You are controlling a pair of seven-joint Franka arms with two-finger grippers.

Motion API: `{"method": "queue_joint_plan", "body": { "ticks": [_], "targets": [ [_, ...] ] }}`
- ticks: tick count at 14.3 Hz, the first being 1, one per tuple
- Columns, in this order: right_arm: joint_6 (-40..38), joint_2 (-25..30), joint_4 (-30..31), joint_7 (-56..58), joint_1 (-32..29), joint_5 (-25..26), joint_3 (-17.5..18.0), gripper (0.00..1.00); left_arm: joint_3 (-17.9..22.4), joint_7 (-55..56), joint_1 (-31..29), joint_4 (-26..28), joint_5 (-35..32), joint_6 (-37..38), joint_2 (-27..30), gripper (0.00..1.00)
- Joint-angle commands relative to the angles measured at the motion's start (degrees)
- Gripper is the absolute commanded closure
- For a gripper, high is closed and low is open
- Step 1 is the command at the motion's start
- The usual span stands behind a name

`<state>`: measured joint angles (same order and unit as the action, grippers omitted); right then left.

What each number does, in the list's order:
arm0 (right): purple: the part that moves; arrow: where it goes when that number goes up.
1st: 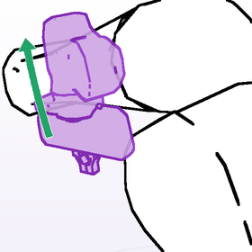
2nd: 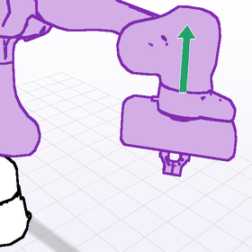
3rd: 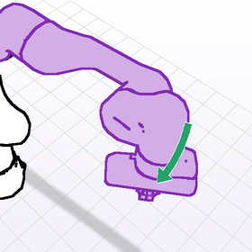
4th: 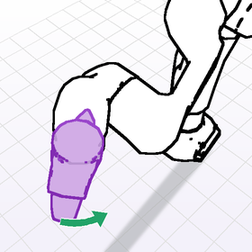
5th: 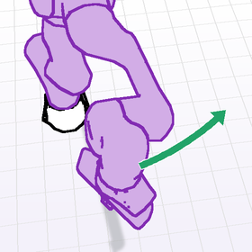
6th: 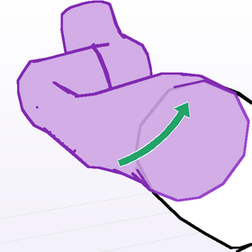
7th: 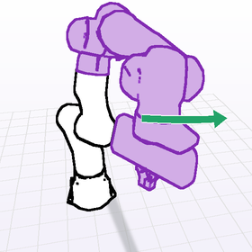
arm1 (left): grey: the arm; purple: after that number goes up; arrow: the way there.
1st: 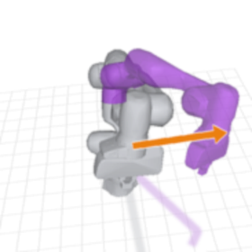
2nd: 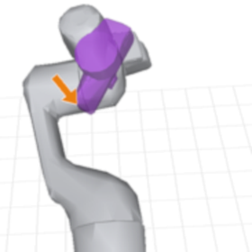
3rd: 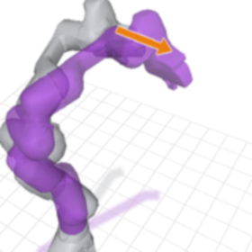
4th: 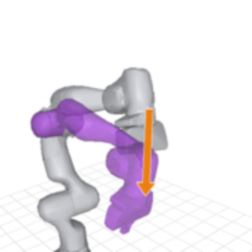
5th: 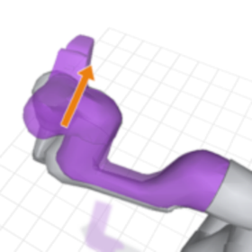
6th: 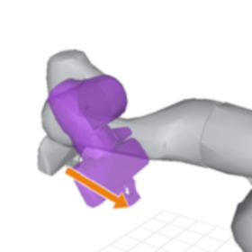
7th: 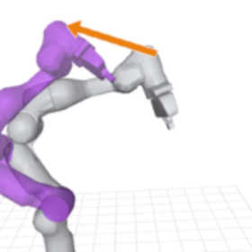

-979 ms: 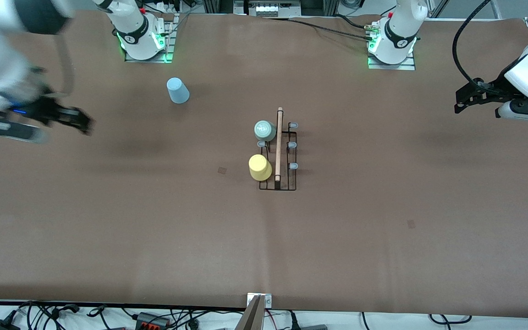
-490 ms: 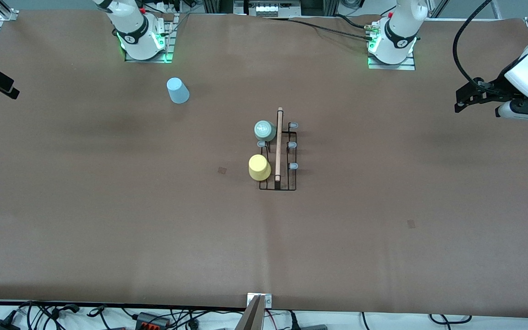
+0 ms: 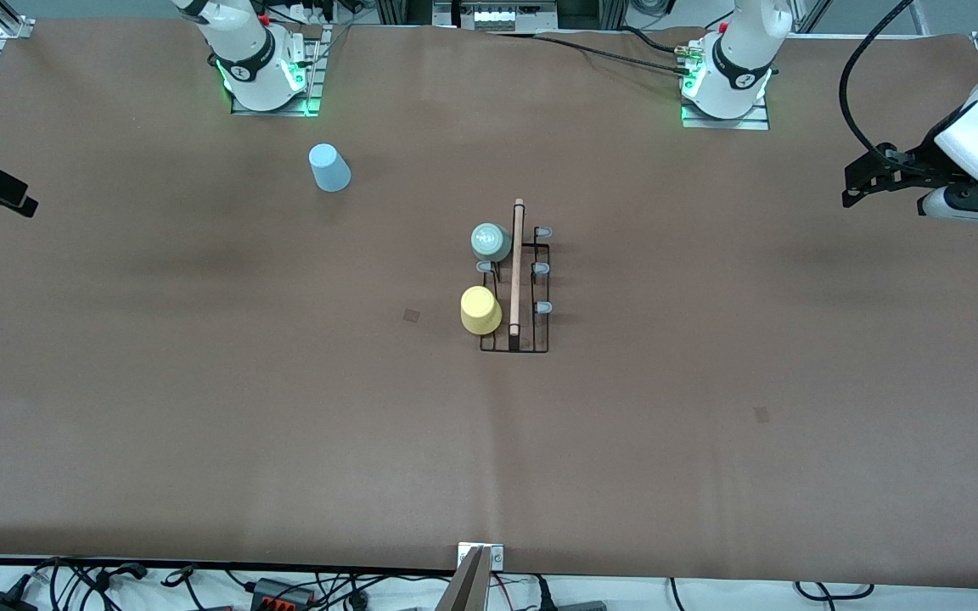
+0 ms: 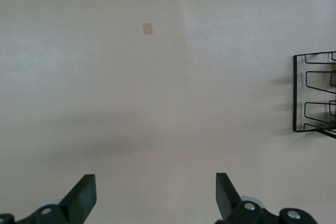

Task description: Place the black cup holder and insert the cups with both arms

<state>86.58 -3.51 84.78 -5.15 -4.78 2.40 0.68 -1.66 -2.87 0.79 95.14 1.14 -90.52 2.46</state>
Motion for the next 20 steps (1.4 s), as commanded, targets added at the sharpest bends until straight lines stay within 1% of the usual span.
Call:
{"method": "queue_joint_plan", "body": {
  "ticks": [1, 10, 11, 12, 13, 14, 17, 19, 20],
  "targets": [
    [-0.71, -0.09, -1.90, 1.11, 1.00, 0.41, -0.85, 0.00, 0.34, -0.29, 0.00, -1.54, 1.32, 1.31, -0.52, 0.00],
    [-0.80, -0.01, -1.81, 1.02, 1.00, 0.24, -0.77, 0.00, 0.34, -0.20, 0.26, -1.63, 1.14, 1.22, -0.61, 0.00],
    [-0.80, -0.01, -1.90, 0.93, 1.17, 0.06, -0.42, 0.00, 0.34, -0.20, 0.26, -1.63, 1.14, 1.22, -0.61, 0.00],
    [-0.71, 0.17, -1.90, 0.93, 1.35, 0.23, 0.46, 0.00, 0.34, -0.29, 0.18, -1.63, 1.14, 1.22, -0.61, 0.00],
    [-1.06, 0.17, -1.90, 0.93, 1.35, 0.41, 2.20, 0.00, 0.34, -0.29, 0.18, -1.63, 1.14, 1.31, -0.61, 0.00],
    [-1.15, 0.26, -1.90, 0.85, 1.35, 0.50, 2.57, 0.00, 0.34, -0.29, 0.26, -1.63, 1.14, 1.31, -0.61, 0.00],
    [-1.06, 0.35, -1.90, 0.76, 1.17, 0.59, 2.49, 0.00, 0.34, -0.29, 0.18, -1.63, 1.06, 1.49, -0.61, 0.00],
    [-0.72, 0.35, -1.81, 0.58, 1.00, 0.06, 1.96, 0.00, 0.34, -0.29, 0.18, -1.63, 0.88, 1.49, -0.61, 0.00],
    [-0.10, 0.35, -1.81, 0.49, 0.82, -0.46, 1.09, 0.00, 0.34, -0.29, 0.18, -1.63, 0.88, 1.49, -0.61, 0.00]
  ]
}}
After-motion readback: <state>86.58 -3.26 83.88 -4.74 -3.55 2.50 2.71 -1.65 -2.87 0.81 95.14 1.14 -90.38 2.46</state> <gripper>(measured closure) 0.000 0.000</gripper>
